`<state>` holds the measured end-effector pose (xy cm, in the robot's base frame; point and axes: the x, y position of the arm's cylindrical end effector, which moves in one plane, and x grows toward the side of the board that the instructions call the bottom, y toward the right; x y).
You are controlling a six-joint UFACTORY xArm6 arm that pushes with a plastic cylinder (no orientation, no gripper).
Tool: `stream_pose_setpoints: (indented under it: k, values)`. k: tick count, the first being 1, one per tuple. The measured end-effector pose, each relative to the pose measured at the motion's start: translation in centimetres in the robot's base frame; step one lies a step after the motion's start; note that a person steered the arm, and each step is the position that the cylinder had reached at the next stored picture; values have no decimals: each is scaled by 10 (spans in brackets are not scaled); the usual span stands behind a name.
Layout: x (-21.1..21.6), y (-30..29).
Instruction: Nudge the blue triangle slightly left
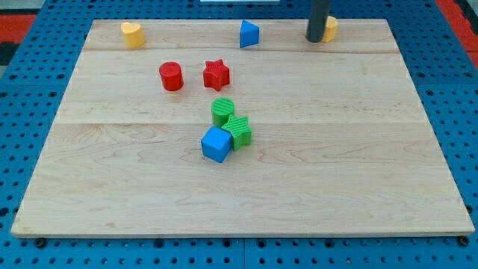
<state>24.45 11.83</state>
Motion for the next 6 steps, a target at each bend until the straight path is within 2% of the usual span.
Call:
stream_pose_setpoints:
  k: [1,2,3,6]
  values:
    - [-19,-5]
    - [-28,51]
    - [-24,42]
    - [-26,-101]
